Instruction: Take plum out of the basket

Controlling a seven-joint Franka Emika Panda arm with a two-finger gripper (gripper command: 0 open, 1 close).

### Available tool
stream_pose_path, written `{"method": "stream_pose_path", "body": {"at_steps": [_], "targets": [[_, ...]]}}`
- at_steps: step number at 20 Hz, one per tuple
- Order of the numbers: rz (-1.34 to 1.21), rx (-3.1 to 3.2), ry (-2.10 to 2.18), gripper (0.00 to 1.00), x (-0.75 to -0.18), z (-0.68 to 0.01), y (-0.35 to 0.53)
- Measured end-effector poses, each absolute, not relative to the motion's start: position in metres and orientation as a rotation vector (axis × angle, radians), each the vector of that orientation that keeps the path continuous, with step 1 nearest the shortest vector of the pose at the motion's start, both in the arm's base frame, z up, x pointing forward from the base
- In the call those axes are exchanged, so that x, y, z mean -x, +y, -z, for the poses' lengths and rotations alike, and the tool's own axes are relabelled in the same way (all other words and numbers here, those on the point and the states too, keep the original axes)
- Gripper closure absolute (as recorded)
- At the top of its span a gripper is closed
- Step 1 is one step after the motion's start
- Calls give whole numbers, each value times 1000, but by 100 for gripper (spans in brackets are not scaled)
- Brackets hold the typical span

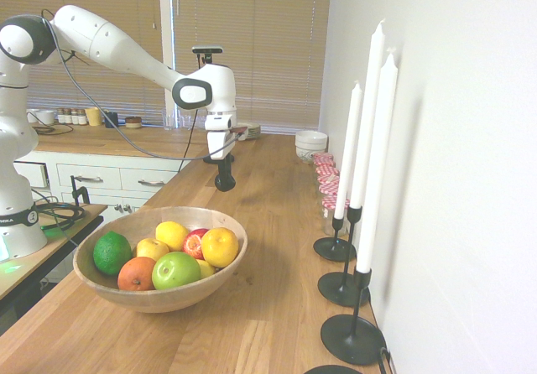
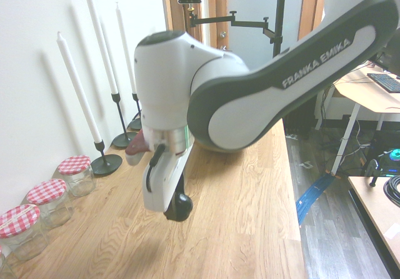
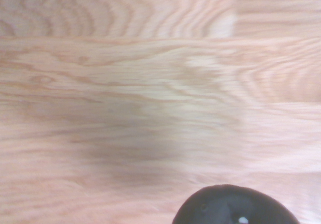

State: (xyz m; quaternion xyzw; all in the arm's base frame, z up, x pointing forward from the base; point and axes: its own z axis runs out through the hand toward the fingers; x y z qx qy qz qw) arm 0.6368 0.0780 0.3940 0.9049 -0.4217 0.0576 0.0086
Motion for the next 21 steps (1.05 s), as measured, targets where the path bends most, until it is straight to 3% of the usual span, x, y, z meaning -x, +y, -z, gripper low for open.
{"method": "stream_pose_path", "body": {"at_steps": [3, 4, 21], "targets": [[-169, -2822, -1329, 100, -644, -376, 86], [-166, -2821, -1334, 0, -646, -371, 87], [-120, -2827, -1342, 0, -653, -373, 100]]}}
